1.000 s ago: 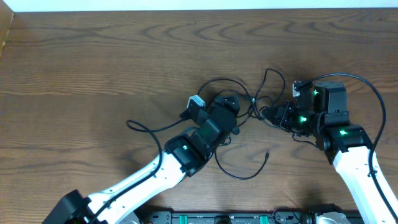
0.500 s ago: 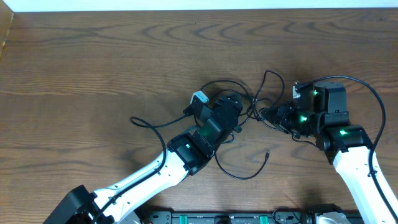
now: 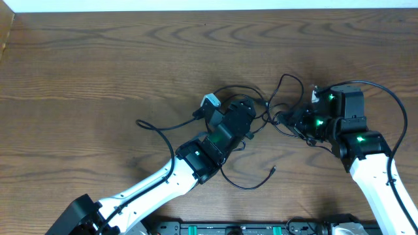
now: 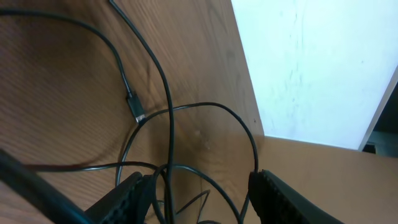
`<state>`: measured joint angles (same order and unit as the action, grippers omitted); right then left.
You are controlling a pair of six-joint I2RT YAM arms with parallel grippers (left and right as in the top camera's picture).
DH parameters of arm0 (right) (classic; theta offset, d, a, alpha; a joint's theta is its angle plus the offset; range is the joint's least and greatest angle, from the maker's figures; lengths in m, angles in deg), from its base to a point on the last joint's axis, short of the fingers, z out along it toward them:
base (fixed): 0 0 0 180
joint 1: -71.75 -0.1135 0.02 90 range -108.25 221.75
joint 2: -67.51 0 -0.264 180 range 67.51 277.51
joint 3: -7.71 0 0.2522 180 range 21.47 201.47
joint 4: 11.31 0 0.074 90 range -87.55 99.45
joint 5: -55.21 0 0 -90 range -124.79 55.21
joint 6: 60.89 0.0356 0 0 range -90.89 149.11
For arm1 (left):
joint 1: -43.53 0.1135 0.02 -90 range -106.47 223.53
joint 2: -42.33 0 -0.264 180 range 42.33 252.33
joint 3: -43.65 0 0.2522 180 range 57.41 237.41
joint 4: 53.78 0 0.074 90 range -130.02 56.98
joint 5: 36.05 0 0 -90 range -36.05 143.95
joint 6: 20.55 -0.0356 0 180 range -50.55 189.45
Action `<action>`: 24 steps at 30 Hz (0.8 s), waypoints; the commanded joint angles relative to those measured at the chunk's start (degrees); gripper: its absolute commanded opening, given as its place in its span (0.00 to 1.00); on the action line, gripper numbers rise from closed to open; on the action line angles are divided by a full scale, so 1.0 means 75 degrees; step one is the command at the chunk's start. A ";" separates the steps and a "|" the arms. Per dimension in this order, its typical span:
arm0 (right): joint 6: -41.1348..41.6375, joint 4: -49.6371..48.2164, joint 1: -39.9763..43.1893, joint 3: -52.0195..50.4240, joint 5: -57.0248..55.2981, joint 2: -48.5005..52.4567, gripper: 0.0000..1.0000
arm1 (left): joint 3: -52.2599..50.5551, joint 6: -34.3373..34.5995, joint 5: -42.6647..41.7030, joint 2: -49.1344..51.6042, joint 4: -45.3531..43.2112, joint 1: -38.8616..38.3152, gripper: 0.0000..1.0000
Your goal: Untangle cables
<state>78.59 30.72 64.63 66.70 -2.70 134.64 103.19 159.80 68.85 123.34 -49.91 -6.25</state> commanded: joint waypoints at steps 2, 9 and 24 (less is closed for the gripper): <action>0.0178 -0.0052 -0.0064 0.0055 -0.0073 -0.0020 0.02 | 0.0055 -0.0306 -0.0064 0.0020 -0.0015 -0.0003 0.56; 0.0350 -0.0041 -0.0064 0.0055 -0.0303 -0.0020 0.01 | 0.0055 -0.0303 -0.0061 0.0020 -0.0044 -0.0003 0.48; 0.0347 -0.0017 -0.0064 0.0055 -0.0411 -0.0020 0.02 | 0.0055 -0.0303 -0.0061 0.0020 -0.0178 -0.0003 0.08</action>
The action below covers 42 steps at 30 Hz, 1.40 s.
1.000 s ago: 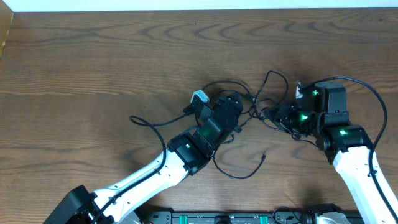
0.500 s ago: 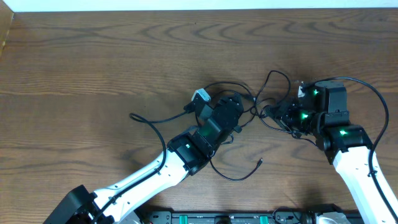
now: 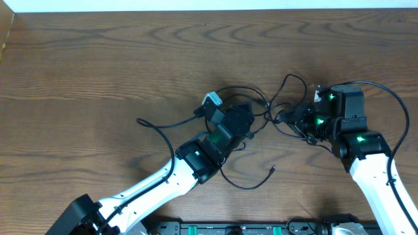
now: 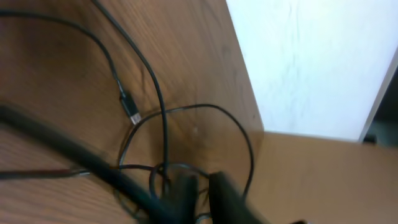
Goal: Untangle cables
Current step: 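Pull the held black cable far left with the left gripper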
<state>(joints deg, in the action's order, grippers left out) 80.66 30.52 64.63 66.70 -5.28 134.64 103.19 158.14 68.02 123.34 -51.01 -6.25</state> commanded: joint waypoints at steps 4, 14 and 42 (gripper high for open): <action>0.0070 0.0009 -0.0064 0.0055 -0.0067 -0.0020 0.01 | 0.0055 -0.0178 0.0047 0.0020 -0.0035 -0.0003 0.08; -0.0659 0.0070 -0.0064 0.0055 -0.1443 -0.0020 0.01 | 0.0055 -0.2151 -0.0073 -0.0898 -0.0125 0.0478 0.08; -0.1256 0.1521 0.1545 0.0055 -0.6916 -0.0012 0.02 | 0.0055 -0.4849 -0.0388 -0.4654 0.3217 0.4756 0.08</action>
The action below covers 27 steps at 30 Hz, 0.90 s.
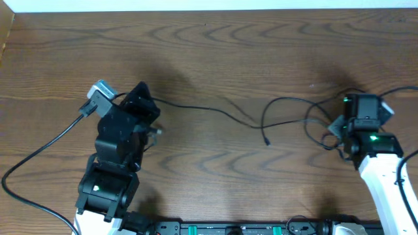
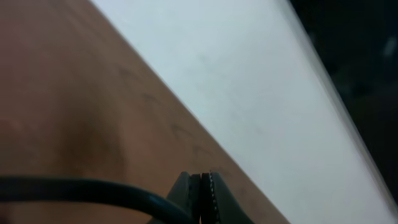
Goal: Untangle cables
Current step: 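Pull the held black cable far left with the left gripper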
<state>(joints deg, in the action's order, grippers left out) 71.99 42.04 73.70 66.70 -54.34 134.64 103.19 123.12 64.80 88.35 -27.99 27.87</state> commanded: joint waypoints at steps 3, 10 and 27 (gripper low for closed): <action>-0.0163 0.0003 0.0635 0.0055 0.0452 -0.0012 0.02 | 0.0055 -0.0178 0.0041 0.0160 0.0332 0.0286 0.08; -0.0784 0.0111 0.0685 0.0055 0.0303 0.0012 0.01 | 0.0055 -0.0216 0.1128 0.0615 -0.0667 0.0522 0.08; 0.0044 0.0688 0.0685 0.0052 -0.0962 0.1279 0.03 | 0.0055 -0.0335 0.1562 0.0632 -0.1276 0.2305 0.08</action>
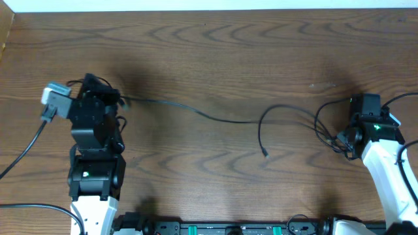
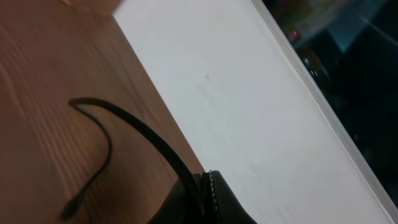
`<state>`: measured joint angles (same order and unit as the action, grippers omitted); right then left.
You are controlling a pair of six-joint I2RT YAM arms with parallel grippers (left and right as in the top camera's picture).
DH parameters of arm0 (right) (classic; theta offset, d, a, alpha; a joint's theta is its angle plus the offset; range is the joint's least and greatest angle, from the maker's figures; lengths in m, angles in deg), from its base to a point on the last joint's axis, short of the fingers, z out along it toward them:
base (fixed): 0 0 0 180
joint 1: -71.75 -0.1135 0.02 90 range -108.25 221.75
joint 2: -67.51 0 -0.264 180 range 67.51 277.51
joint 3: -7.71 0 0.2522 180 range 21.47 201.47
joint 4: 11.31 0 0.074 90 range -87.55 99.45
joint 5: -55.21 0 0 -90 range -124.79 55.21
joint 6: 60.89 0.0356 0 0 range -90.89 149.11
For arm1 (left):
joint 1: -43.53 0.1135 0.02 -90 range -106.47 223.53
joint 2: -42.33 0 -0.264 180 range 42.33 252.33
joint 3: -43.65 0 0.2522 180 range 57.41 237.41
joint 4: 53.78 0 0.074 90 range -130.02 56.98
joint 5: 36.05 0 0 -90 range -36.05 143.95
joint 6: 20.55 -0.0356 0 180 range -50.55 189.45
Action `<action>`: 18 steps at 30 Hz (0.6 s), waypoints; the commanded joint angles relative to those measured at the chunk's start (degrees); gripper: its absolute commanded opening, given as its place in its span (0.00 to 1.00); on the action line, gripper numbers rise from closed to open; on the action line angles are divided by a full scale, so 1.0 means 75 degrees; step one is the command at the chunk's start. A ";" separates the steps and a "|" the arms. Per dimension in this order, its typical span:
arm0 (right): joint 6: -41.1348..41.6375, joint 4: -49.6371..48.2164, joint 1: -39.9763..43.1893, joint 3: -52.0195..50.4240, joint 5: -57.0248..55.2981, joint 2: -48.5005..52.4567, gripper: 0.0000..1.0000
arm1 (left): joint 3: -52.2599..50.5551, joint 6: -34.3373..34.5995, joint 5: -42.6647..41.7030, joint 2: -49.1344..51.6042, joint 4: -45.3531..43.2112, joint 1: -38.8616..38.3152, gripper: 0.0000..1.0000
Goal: Untangle cables
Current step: 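Pull the held black cable far left with the left gripper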
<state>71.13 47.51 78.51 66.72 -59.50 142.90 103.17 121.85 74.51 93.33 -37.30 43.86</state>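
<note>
A thin black cable (image 1: 196,112) stretches across the table from my left gripper (image 1: 112,96) toward the middle. In the left wrist view the left gripper (image 2: 208,186) is shut on this cable (image 2: 143,130), whose short end arcs away to a plug (image 2: 69,211) lying on the wood. Near the middle a cable bends down to a free plug (image 1: 264,153). It then arcs right into loose loops (image 1: 323,124) at my right gripper (image 1: 342,136), which looks shut on them. Whether the two strands still cross at the middle is unclear.
The wooden table (image 1: 209,52) ends at a white wall (image 2: 249,93) along its far edge. The left wrist camera (image 1: 55,98) has its own lead (image 1: 23,153) trailing off the left side. The right arm's lead (image 1: 398,99) curves off right.
My left gripper has moved further left with the cable, and the strand now lies longer and straighter. The right gripper has shifted slightly right and toward me. The free plug sits a little lower.
Both grippers were first at a tangle right of centre, the left one open over the strands. Then the left one was shut on a strand. Later the arms stood far apart, left and right, with the cable drawn out between them, and now further still.
</note>
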 commanded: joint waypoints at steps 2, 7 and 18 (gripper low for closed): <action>0.0143 -0.0032 0.0044 0.0050 -0.0256 0.0335 0.02 | 0.0058 -0.0117 0.0271 -0.0026 -0.0041 0.0236 0.08; 0.0073 -0.0067 0.0044 0.0050 -0.0242 0.0597 0.02 | 0.0058 0.0385 -0.0481 0.0044 0.0009 0.0294 0.08; 0.0073 -0.0146 0.0044 0.0050 0.0391 0.0629 0.04 | 0.0131 -0.0481 -0.4199 0.0886 -0.0848 -0.0085 0.08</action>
<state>71.20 46.35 78.53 66.72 -58.39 147.38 103.17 122.66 50.25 99.30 -42.87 44.30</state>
